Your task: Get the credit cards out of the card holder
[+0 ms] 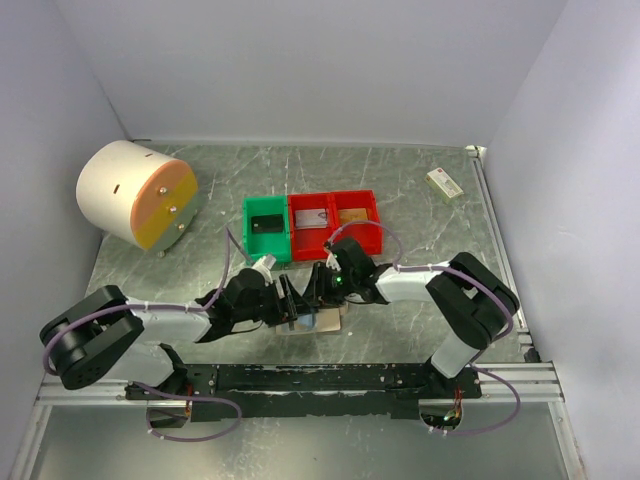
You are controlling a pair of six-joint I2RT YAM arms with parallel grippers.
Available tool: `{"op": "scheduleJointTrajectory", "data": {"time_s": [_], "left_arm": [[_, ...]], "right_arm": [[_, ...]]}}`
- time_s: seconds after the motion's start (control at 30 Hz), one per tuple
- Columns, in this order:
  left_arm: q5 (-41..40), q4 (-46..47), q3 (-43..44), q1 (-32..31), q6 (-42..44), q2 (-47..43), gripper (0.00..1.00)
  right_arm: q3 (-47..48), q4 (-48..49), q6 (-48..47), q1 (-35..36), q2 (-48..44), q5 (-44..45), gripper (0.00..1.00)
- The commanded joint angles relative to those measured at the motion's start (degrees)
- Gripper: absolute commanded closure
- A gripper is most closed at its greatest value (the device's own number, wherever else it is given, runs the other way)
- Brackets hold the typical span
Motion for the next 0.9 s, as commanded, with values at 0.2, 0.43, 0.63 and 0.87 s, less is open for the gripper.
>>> {"op": "scheduleJointTrajectory", "data": {"time_s": [0.2,0.43,0.63,0.87], "left_arm": [[-3.6,-5.0,1.1,-0.5,1.2,0.0,0.21],[0.4,0.1,1.5,-0.5,1.5,2.8,0.23],[3.9,3.4,3.8,-0.6,1.9,5.8,0.25],[6.9,7.1,5.9,-0.9,2.4,6.3,0.34]], "right_arm": [[-6.5,2.4,2.0,-2.8,-0.1,-4.8,0.63],[-7.1,1.7,1.0,-3.6,-1.0,-4.7,0.58],[-7.5,3.0,1.7,-4.0,-1.2,-5.8,0.58],[-5.5,-1.6,0.8,-5.1,-5.5,-5.1,0.49]]}}
